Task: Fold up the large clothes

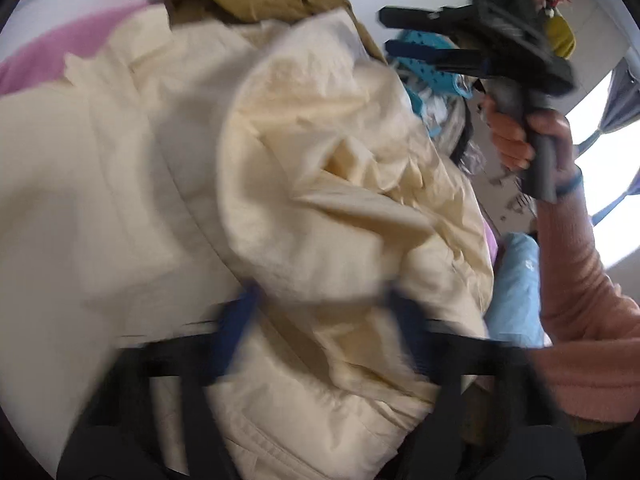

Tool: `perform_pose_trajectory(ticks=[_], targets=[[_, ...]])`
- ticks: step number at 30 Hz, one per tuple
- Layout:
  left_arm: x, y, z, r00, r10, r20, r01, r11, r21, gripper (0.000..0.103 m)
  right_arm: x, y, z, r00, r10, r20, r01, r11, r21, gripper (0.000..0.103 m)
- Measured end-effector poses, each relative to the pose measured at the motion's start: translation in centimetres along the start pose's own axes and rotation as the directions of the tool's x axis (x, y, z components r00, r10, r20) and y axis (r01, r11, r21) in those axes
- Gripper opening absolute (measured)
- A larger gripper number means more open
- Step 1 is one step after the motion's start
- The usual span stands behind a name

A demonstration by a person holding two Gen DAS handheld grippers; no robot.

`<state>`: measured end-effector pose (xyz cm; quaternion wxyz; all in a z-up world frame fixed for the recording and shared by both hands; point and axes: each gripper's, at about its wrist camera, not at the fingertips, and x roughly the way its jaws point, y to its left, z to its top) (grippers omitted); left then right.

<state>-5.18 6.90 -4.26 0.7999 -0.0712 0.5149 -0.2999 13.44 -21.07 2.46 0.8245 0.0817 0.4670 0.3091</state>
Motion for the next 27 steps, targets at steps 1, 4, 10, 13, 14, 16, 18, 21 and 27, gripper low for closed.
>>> perform_pose_trajectory(ticks=[1,4,10,13,14,16,18,21,27], targets=[[-0.2,0.0,0.0,1.0,0.027,0.004,-0.027,1.0,0.016,0.025,1.0,-1.0,-0.2,1.0,-0.006,-0.025,0.006,1.0,0.021,0.083],[-3.5,-0.6,0.6,0.968,0.231,0.1,-0.243,0.961,0.132,0.019,4.0,-2.9,-0.6,0.998,0.004,-0.056,0.001,0.997,0.082,0.083],[-10.8,1.2,2.4,0.779,0.571,0.26,-0.613,0.781,0.119,0.044,5.3,-5.3,0.1,0.996,0.085,-0.006,-0.083,0.984,0.16,0.087],[-12.4,2.5,1.6,0.745,0.613,0.264,-0.649,0.757,0.071,0.068,5.4,-6.0,0.3,0.996,0.093,0.005,-0.093,0.982,0.163,0.092],[-12.7,3.2,0.9,0.77,0.588,0.25,-0.619,0.783,0.064,0.086,5.6,-6.4,0.3,0.995,0.097,0.008,-0.097,0.98,0.173,0.094],[-12.6,3.8,0.5,0.796,0.559,0.233,-0.585,0.809,0.057,0.093,6.3,-7.2,0.4,0.995,0.104,-0.002,-0.102,0.975,0.197,0.097],[-10.9,5.2,0.0,0.803,0.563,0.195,-0.584,0.809,0.07,0.093,7.6,-7.6,0.4,0.991,0.133,-0.034,-0.123,0.969,0.214,0.097],[-8.4,7.0,0.2,0.812,0.572,0.114,-0.581,0.812,0.065,0.093,9.6,-7.3,0.5,0.983,0.168,-0.076,-0.149,0.966,0.213,0.097],[-4.1,9.0,1.8,0.805,0.59,0.056,-0.593,0.801,0.086,0.033,8.6,-5.5,1.3,0.994,0.094,-0.054,-0.09,0.993,0.072,0.015]])
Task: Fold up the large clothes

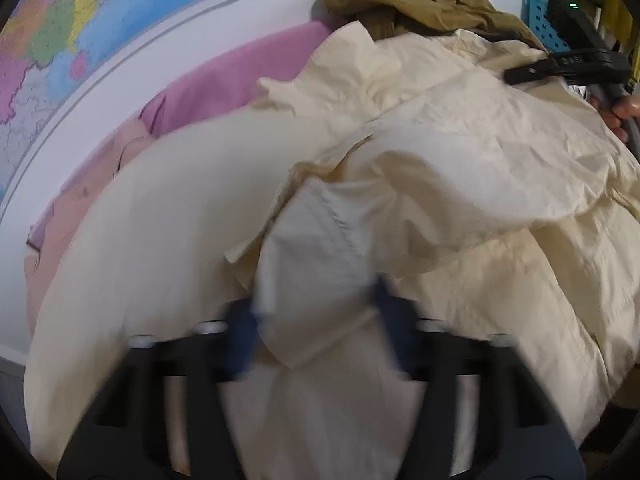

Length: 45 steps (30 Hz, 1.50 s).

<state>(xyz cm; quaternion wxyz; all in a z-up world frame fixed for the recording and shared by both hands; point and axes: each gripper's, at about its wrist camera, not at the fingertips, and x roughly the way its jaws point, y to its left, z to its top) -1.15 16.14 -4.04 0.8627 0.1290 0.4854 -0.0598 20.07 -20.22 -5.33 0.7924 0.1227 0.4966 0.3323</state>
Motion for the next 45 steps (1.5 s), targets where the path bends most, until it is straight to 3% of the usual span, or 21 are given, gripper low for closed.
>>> perform_pose_trajectory(ticks=[3,5,6,7,9,11,13,15,17,20,22,24,25,29,32,35,38,40,42,45], targets=[[-1.6,0.0,1.6,0.992,0.045,0.122,-0.045,0.999,-0.006,0.027,-2.4,0.0,0.4,0.996,-0.048,0.08,0.05,0.999,-0.021,0.012],[-1.3,-0.3,2.1,0.989,0.068,0.13,-0.07,0.997,0.013,0.039,-2.3,-0.6,0.5,0.994,-0.083,0.067,0.083,0.997,-0.002,0.014],[-0.6,-0.3,2.2,0.991,0.086,0.105,-0.088,0.996,0.018,0.044,-1.7,-0.8,0.4,0.994,-0.103,0.044,0.103,0.995,0.002,0.02],[0.3,-0.1,2.1,0.993,0.087,0.075,-0.089,0.996,0.016,0.047,-1.1,-1.0,0.3,0.99,-0.14,0.023,0.139,0.99,0.012,0.041],[1.7,1.0,1.7,0.998,0.061,0.016,-0.061,0.998,-0.02,0.056,-1.1,-1.5,0.3,0.977,-0.213,0.021,0.212,0.976,0.048,0.068],[1.6,2.1,1.2,0.999,0.032,0.007,-0.032,0.997,-0.072,0.067,-2.6,-1.0,0.1,0.976,-0.201,0.084,0.195,0.978,0.074,0.068],[1.0,2.6,1.0,1.0,0.006,0.027,-0.003,0.996,-0.094,0.07,-4.2,0.5,-0.1,0.959,-0.242,0.144,0.237,0.97,0.051,0.068],[-0.1,3.3,0.7,0.999,0.02,0.044,-0.014,0.993,-0.12,0.077,-6.0,3.5,-0.5,0.934,-0.278,0.225,0.287,0.958,-0.009,0.068],[-1.3,3.9,0.4,0.998,0.011,0.064,-0.001,0.989,-0.149,0.077,-6.3,7.4,-0.8,0.931,-0.259,0.255,0.296,0.948,-0.116,0.067],[-3.8,4.5,-0.3,0.992,-0.005,0.123,0.028,0.982,-0.189,0.078,-4.0,12.8,-0.8,0.965,-0.163,0.204,0.219,0.933,-0.287,0.064],[-6.0,4.9,-1.2,0.984,0.031,0.173,0.004,0.98,-0.201,0.082,-0.4,17.1,-1.2,0.988,-0.106,0.115,0.143,0.905,-0.401,0.058],[-8.3,5.4,-2.3,0.974,0.057,0.219,-0.008,0.976,-0.22,0.083,3.1,20.0,-1.6,0.996,-0.081,0.031,0.086,0.873,-0.48,0.053],[-9.3,5.8,-2.8,0.969,0.068,0.236,-0.013,0.973,-0.23,0.084,5.8,21.7,-1.8,0.995,-0.1,-0.008,0.081,0.85,-0.521,0.05],[-13.8,8.5,-6.6,0.945,0.166,0.281,-0.074,0.948,-0.31,0.09,12.4,23.2,-2.8,0.981,-0.154,-0.122,0.063,0.835,-0.546,0.043],[-15.2,10.6,-9.9,0.945,0.188,0.268,-0.085,0.931,-0.355,0.092,16.1,21.8,-3.4,0.957,-0.212,-0.198,0.079,0.847,-0.526,0.043],[-14.9,11.9,-13.2,0.961,0.181,0.209,-0.088,0.918,-0.387,0.092,14.9,21.5,-3.1,0.964,-0.178,-0.198,0.059,0.869,-0.491,0.047],[-14.2,12.2,-15.8,0.976,0.126,0.178,-0.047,0.918,-0.395,0.092,12.3,21.8,-3.2,0.977,-0.124,-0.173,0.029,0.884,-0.466,0.053],[-14.0,12.0,-17.3,0.981,0.094,0.169,-0.021,0.919,-0.393,0.092,10.5,22.6,-4.0,0.984,-0.067,-0.166,-0.022,0.875,-0.483,0.065],[-13.7,11.7,-18.5,0.984,0.052,0.172,0.019,0.921,-0.39,0.092,9.0,24.0,-5.0,0.98,0.045,-0.196,-0.137,0.863,-0.486,0.069],[-13.0,11.5,-19.9,0.986,0.007,0.165,0.058,0.919,-0.391,0.088,8.0,27.1,-7.4,0.947,0.169,-0.272,-0.292,0.803,-0.519,0.07]])
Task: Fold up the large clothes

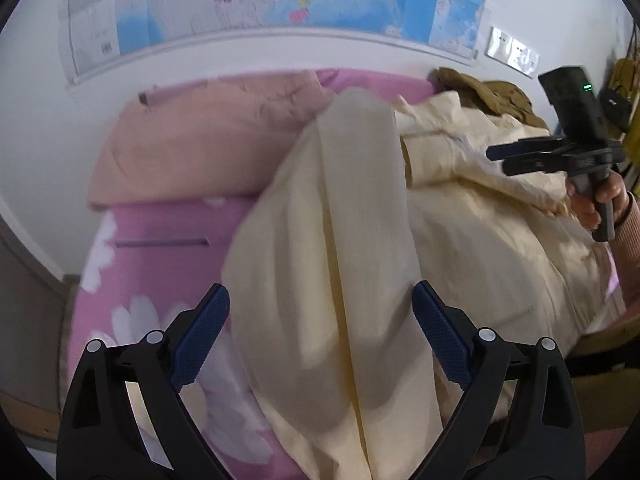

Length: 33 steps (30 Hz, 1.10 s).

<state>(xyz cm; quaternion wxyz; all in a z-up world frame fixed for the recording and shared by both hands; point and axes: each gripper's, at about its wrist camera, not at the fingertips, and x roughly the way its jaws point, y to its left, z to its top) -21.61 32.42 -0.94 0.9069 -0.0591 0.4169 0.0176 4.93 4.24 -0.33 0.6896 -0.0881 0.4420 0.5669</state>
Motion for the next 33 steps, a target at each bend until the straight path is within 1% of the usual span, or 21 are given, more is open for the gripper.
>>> perform_pose_trajectory(ticks=[1,2,3,4,5,8,11,14,15,17,19,20,21,22,23,24,25,26,29,31,33], targets=[[0.2,0.1,-0.3,1.0,-0.007,-0.008,0.007,1.0,-0.004,0.08,0.5,1.3,-0.1,0.999,0.036,-0.008,-0.036,0.999,-0.027,0.071],[0.5,0.3,-0.6,1.0,-0.015,-0.017,0.014,1.0,-0.017,0.067,1.4,3.4,-0.3,0.996,0.09,-0.027,-0.092,0.993,-0.07,0.071],[0.4,0.5,-1.0,1.0,-0.023,-0.02,0.022,0.999,-0.029,0.058,2.4,4.7,0.1,0.991,0.126,-0.041,-0.129,0.988,-0.089,0.072],[0.4,0.7,-1.0,0.999,-0.031,-0.023,0.03,0.999,-0.045,0.041,3.6,6.4,-0.1,0.982,0.178,-0.069,-0.185,0.977,-0.106,0.073],[0.2,0.8,-1.1,0.999,-0.037,-0.019,0.036,0.998,-0.058,0.03,4.6,7.9,-0.3,0.972,0.216,-0.094,-0.226,0.967,-0.118,0.073],[-0.8,1.2,-0.5,0.998,-0.064,0.006,0.065,0.994,-0.086,0.015,7.8,11.8,-0.7,0.952,0.268,-0.148,-0.291,0.942,-0.169,0.075],[-2.0,1.1,0.7,0.996,-0.082,0.039,0.085,0.993,-0.086,0.011,9.8,14.2,-2.0,0.943,0.286,-0.171,-0.314,0.935,-0.167,0.084],[-3.3,0.7,2.1,0.992,-0.107,0.067,0.112,0.991,-0.07,0.009,12.1,15.2,-1.5,0.935,0.318,-0.156,-0.341,0.928,-0.151,0.087],[-3.5,0.5,2.5,0.991,-0.113,0.074,0.118,0.991,-0.058,0.009,12.5,15.4,-1.6,0.927,0.34,-0.158,-0.361,0.922,-0.137,0.087],[-4.0,-0.2,3.3,0.988,-0.129,0.082,0.131,0.991,-0.019,0.009,13.2,15.8,-1.9,0.914,0.369,-0.168,-0.39,0.914,-0.112,0.073],[-4.0,-0.6,3.7,0.989,-0.127,0.079,0.127,0.992,0.006,0.009,13.8,16.3,-2.0,0.914,0.355,-0.196,-0.383,0.915,-0.127,0.014],[-4.0,-0.7,3.9,0.989,-0.123,0.082,0.122,0.992,0.01,0.01,13.5,16.3,-2.0,0.911,0.362,-0.197,-0.389,0.913,-0.122,0.007],[-4.2,-0.6,4.2,0.988,-0.127,0.091,0.127,0.992,0.006,0.01,13.0,16.1,-1.8,0.907,0.373,-0.192,-0.399,0.91,-0.114,0.005],[-4.9,-0.3,4.5,0.982,-0.149,0.114,0.151,0.989,-0.01,0.014,11.8,16.1,-1.5,0.909,0.377,-0.18,-0.402,0.907,-0.128,0.004],[-5.8,0.2,4.9,0.973,-0.176,0.151,0.182,0.983,-0.028,0.024,10.0,16.1,-1.2,0.916,0.368,-0.158,-0.392,0.905,-0.164,0.004],[-6.8,0.7,5.1,0.962,-0.197,0.19,0.208,0.978,-0.035,0.03,8.6,15.9,-1.0,0.922,0.361,-0.139,-0.382,0.905,-0.184,0.004],[-7.7,1.0,5.4,0.953,-0.203,0.225,0.217,0.976,-0.037,0.044,6.4,15.8,-0.3,0.926,0.361,-0.11,-0.377,0.904,-0.204,0.004],[-9.1,1.3,5.7,0.942,-0.19,0.276,0.208,0.978,-0.035,0.052,4.0,15.5,0.5,0.932,0.354,-0.079,-0.363,0.902,-0.233,0.004],[-11.7,1.2,6.7,0.91,-0.192,0.368,0.211,0.977,-0.014,0.056,-2.1,13.5,2.3,0.961,0.278,0.002,-0.265,0.918,-0.296,0.004],[-12.1,0.7,7.2,0.899,-0.204,0.387,0.223,0.975,-0.003,0.058,-6.2,11.7,3.6,0.981,0.189,0.046,-0.166,0.937,-0.307,0.004],[-11.5,-0.3,7.7,0.899,-0.198,0.391,0.206,0.978,0.021,0.06,-9.7,9.8,3.9,0.995,0.066,0.072,-0.039,0.945,-0.323,0.004]])
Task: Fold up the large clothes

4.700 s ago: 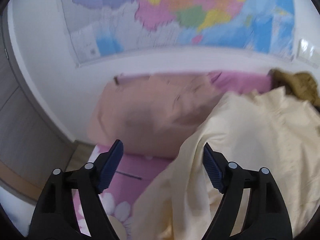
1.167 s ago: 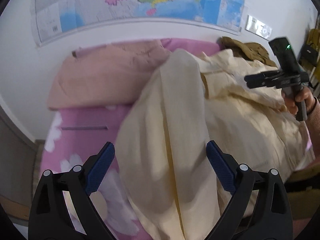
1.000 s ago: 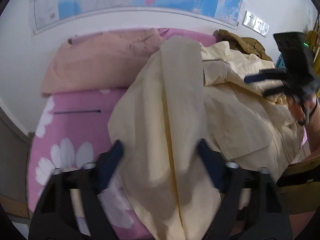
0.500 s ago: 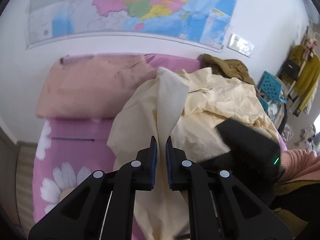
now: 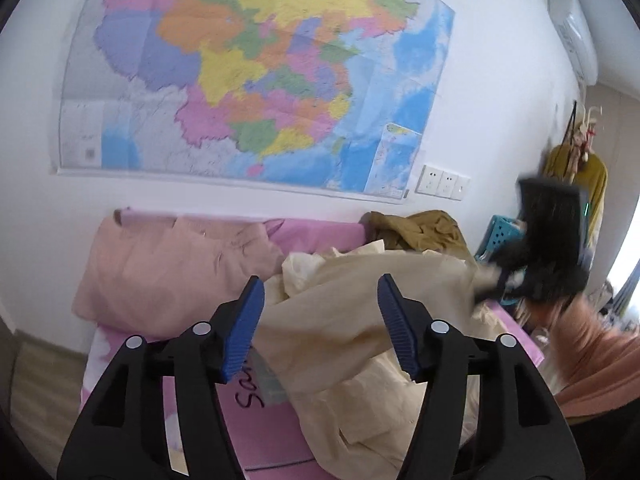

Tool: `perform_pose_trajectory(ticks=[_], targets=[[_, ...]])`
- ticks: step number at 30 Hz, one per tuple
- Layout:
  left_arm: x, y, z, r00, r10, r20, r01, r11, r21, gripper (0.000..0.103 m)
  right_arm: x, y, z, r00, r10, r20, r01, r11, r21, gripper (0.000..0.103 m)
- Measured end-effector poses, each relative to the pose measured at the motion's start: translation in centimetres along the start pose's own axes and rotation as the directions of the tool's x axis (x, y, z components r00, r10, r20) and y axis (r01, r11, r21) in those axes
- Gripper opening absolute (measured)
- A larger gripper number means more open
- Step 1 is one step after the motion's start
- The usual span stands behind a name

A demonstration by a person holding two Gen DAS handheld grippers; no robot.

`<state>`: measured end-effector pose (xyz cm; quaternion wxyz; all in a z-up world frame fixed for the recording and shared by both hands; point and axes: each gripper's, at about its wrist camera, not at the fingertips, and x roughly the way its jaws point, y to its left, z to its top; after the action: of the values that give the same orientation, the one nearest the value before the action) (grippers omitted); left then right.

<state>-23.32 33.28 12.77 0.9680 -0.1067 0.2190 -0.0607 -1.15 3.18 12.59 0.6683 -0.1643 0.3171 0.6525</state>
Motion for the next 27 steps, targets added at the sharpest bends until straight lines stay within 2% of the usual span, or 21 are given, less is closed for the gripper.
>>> perform_pose_trajectory(ticks=[3,5,6,7,8,9,10,11,12,15,17,19,22,23,24,26,27], targets=[[3.3,-0.9,-0.8,0.998,-0.027,-0.061,0.029,0.999,0.019,0.062,-2.8,-2.3,-0.6,0.984,-0.162,-0.072,0.162,0.987,0.001,0.006],[6.2,-1.6,-1.9,0.991,-0.052,-0.125,0.056,0.998,0.03,0.064,-3.6,-3.7,-2.0,0.967,-0.214,-0.139,0.22,0.975,0.028,0.009],[7.5,-1.9,-2.5,0.987,-0.054,-0.155,0.06,0.998,0.036,0.064,-3.7,-4.8,-3.3,0.956,-0.234,-0.179,0.245,0.969,0.04,0.019],[8.6,-2.3,-2.9,0.981,-0.063,-0.182,0.072,0.997,0.041,0.064,-3.9,-5.7,-4.6,0.948,-0.246,-0.204,0.265,0.961,0.075,0.043],[10.5,-3.1,-3.8,0.97,-0.079,-0.228,0.093,0.994,0.052,0.064,-3.4,-6.9,-6.3,0.931,-0.264,-0.252,0.298,0.949,0.107,0.056],[11.5,-3.4,-4.4,0.963,-0.09,-0.253,0.107,0.993,0.054,0.064,-3.0,-6.6,-7.3,0.914,-0.301,-0.273,0.339,0.935,0.104,0.077],[13.2,-4.0,-5.2,0.948,-0.11,-0.299,0.132,0.99,0.056,0.064,-2.9,-7.1,-8.6,0.897,-0.344,-0.277,0.385,0.916,0.109,0.079],[13.9,-4.4,-5.7,0.94,-0.113,-0.322,0.14,0.988,0.063,0.064,-2.3,-7.1,-9.1,0.898,-0.342,-0.278,0.389,0.912,0.132,0.079],[14.9,-5.1,-6.5,0.931,-0.095,-0.351,0.135,0.986,0.093,0.064,-2.8,-8.1,-10.5,0.911,-0.309,-0.272,0.366,0.911,0.191,0.079],[16.5,-6.0,-8.2,0.912,-0.045,-0.407,0.117,0.981,0.152,0.067,-4.0,-8.2,-13.0,0.923,-0.316,-0.218,0.368,0.89,0.269,0.081],[16.9,-5.8,-8.4,0.907,-0.045,-0.418,0.115,0.983,0.143,0.067,-4.3,-7.2,-14.3,0.939,-0.305,-0.161,0.34,0.896,0.285,0.087],[16.9,-5.5,-8.2,0.909,-0.043,-0.414,0.11,0.984,0.138,0.067,-3.6,-6.1,-14.8,0.946,-0.289,-0.143,0.318,0.912,0.26,0.092],[16.9,-5.3,-8.3,0.908,-0.012,-0.418,0.083,0.985,0.153,0.065,-0.8,-4.2,-15.7,0.918,-0.355,-0.178,0.384,0.906,0.176,0.093],[17.0,-5.1,-8.3,0.905,-0.009,-0.426,0.08,0.986,0.149,0.059,0.5,-4.2,-16.2,0.918,-0.347,-0.193,0.38,0.908,0.178,0.093],[17.2,-5.1,-8.3,0.902,-0.008,-0.431,0.078,0.986,0.145,0.056,1.1,-4.5,-16.4,0.922,-0.334,-0.196,0.37,0.909,0.192,0.092],[17.4,-5.1,-8.3,0.901,0.009,-0.434,0.06,0.988,0.145,0.046,2.7,-5.2,-16.6,0.922,-0.315,-0.226,0.361,0.909,0.209,0.066],[17.4,-5.0,-8.3,0.899,0.009,-0.437,0.059,0.988,0.142,0.045,2.9,-5.7,-16.6,0.926,-0.298,-0.233,0.349,0.91,0.224,0.041]])
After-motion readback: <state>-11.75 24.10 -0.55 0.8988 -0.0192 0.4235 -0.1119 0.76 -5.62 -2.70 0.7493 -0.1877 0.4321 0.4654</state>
